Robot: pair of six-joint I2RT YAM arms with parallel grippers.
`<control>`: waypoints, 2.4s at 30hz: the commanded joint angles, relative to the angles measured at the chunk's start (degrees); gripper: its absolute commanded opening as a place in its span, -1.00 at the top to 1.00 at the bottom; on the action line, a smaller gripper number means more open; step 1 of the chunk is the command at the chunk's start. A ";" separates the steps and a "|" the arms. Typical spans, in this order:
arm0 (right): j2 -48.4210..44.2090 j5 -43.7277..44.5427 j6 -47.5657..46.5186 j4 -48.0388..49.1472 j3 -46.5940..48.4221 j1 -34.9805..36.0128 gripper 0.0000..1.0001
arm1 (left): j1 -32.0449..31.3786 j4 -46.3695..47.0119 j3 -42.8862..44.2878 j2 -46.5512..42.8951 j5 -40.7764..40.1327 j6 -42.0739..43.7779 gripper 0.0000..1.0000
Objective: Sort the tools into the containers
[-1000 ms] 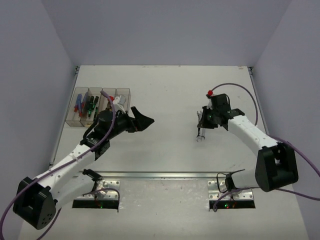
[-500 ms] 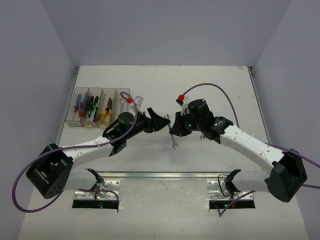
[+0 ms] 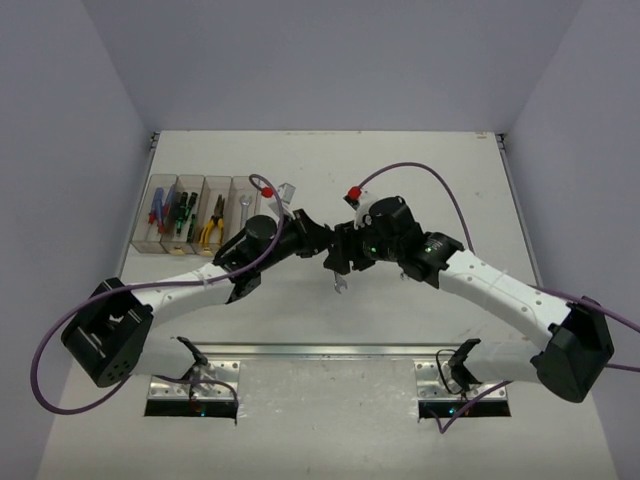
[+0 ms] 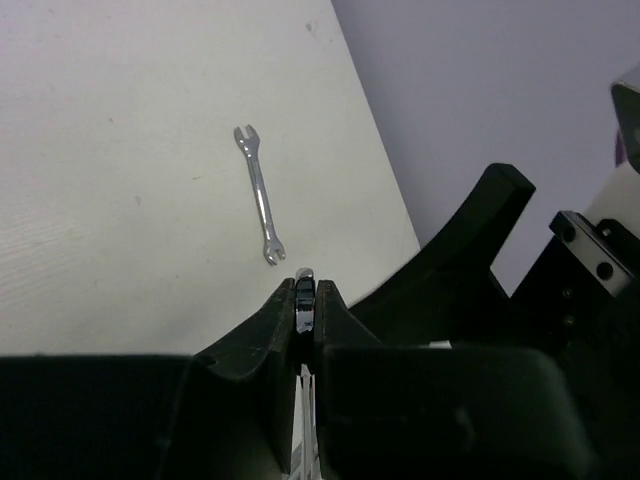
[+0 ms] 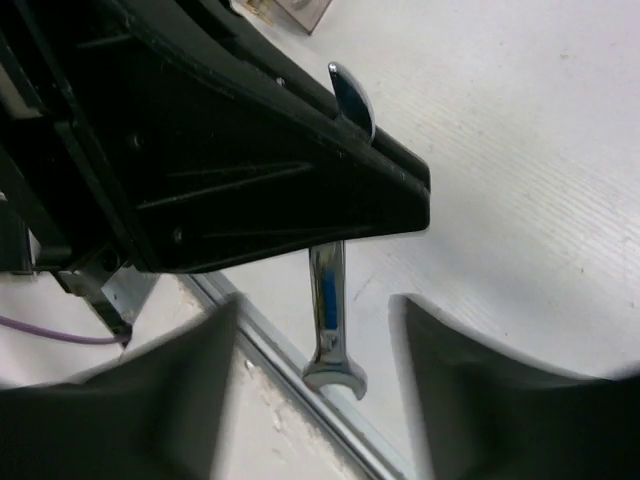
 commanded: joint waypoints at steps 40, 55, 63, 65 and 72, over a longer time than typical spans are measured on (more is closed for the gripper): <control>17.40 13.51 -1.20 -14.57 3.81 -27.86 -0.51 | 27.65 -64.33 45.26 -2.02 -13.97 32.79 -1.00; 38.12 12.39 -3.25 -13.59 11.25 -33.05 0.32 | 27.52 -56.65 15.52 -28.46 -3.84 33.27 -1.00; 39.46 14.52 -2.84 -11.95 7.68 -32.50 0.93 | 27.48 -54.71 13.32 -29.24 -1.93 31.14 -1.00; 37.88 14.42 -2.77 -11.95 7.29 -32.04 1.00 | 27.52 -53.74 12.78 -28.99 -0.75 29.63 -1.00; 27.70 11.25 -3.27 -11.20 5.29 -30.48 1.00 | 26.38 -43.45 6.55 -27.95 6.43 20.63 -1.00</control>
